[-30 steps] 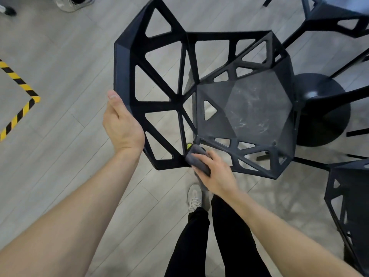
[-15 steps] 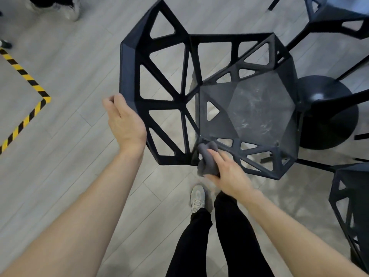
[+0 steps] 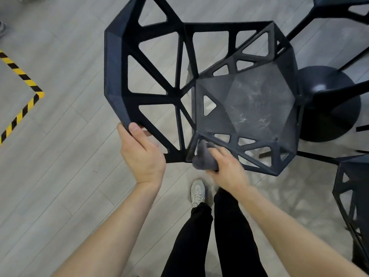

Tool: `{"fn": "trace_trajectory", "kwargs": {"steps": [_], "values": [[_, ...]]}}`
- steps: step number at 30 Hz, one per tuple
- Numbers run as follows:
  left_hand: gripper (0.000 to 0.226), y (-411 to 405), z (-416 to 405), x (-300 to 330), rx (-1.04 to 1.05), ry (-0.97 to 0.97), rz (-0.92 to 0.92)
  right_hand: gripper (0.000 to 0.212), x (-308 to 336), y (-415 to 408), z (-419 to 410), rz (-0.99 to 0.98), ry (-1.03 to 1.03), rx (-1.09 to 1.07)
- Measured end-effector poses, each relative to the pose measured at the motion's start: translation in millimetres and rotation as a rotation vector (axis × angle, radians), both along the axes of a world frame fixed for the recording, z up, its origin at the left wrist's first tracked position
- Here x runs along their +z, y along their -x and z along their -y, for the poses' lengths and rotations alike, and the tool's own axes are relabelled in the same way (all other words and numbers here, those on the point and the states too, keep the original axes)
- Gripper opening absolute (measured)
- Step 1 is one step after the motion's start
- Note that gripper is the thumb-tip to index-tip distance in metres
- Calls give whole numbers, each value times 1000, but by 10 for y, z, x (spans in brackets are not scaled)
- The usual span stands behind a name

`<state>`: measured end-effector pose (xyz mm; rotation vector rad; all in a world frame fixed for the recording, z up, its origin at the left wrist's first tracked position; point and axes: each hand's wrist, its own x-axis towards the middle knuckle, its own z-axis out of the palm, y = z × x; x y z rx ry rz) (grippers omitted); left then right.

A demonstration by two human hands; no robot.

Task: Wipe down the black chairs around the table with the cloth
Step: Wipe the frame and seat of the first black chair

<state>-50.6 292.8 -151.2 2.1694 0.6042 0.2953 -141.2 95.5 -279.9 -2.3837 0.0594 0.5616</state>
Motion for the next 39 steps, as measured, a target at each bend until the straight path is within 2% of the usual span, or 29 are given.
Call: {"fn": "trace_trajectory", "kwargs": {"steps": [3, 6, 9, 13, 15, 17, 19, 22, 24, 27, 30, 32, 35, 37, 39], "values": [[30, -17, 6, -52, 14, -5, 14, 53, -86, 97, 193, 5, 99, -76], [31, -33, 10, -63, 10, -17, 5, 63, 27, -70, -401, 68, 34, -131], [33, -109, -95, -78, -21, -53, 17, 61, 191, -245, -947, 107, -4, -192], [34, -189, -230, -129, -60, -78, 18, 61, 82, -4, -284, 41, 33, -101], [32, -193, -219, -124, -55, -67, 31, 64, -35, 216, 232, -39, 104, -167], [26, -192, -193, -116, -48, -53, 40, 62, -69, 339, 369, -80, 150, -243], [25, -197, -186, -133, -51, -54, 40, 59, -18, 224, -80, -19, 116, -312], [34, -226, -235, -150, -56, -70, 44, 49, 172, -152, -1099, 146, -41, -308], [38, -275, -286, -143, -62, -85, 47, 49, 242, -239, -1257, 191, -118, -287], [40, -309, -324, -132, -74, -92, 43, 68, 118, 111, -578, 182, -74, -149], [41, -308, -301, -151, -68, -81, 51, 74, -73, 612, 352, -37, 93, -338], [39, -331, -302, -145, -55, -68, 68, 67, -107, 730, 570, -145, 160, -462], [32, -351, -290, -141, -50, -52, 66, 72, -45, 441, -26, -28, 117, -464], [30, -333, -274, -111, -45, 7, 48, 76, 26, 110, -600, 105, 8, -337], [34, -332, -288, -46, -41, 139, 24, 70, 95, -131, -999, 173, -122, -201]]}}
